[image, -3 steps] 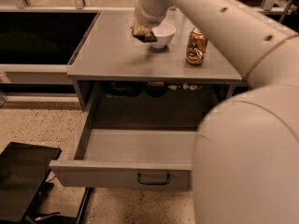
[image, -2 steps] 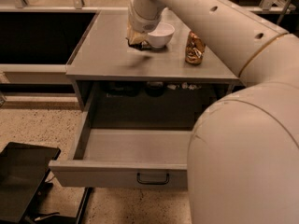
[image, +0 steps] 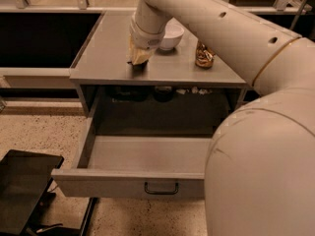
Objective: Pick rxbar chocolate from top drawer and place on counter
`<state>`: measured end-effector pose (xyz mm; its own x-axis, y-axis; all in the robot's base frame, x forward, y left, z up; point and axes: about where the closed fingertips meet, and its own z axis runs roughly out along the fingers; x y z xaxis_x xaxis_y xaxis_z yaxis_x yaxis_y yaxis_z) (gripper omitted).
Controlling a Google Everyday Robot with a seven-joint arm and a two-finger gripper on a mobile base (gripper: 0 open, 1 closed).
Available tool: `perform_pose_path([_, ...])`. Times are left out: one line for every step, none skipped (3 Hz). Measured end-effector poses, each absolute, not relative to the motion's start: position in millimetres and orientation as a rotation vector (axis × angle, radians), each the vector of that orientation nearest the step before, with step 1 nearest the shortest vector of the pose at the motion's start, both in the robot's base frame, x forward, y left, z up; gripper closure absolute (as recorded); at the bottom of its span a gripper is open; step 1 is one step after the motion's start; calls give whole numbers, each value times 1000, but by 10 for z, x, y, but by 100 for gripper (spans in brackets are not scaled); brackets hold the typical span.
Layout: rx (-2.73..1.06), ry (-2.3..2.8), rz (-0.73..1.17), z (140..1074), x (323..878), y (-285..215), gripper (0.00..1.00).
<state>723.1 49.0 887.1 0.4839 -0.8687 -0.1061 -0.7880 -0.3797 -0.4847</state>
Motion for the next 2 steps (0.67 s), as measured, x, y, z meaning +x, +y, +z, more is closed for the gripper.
perform_pose_path([-2259,1370,-226,8867,7229,492,100])
perform_pose_path([-2259,1370,-226,8867,7229,492,81])
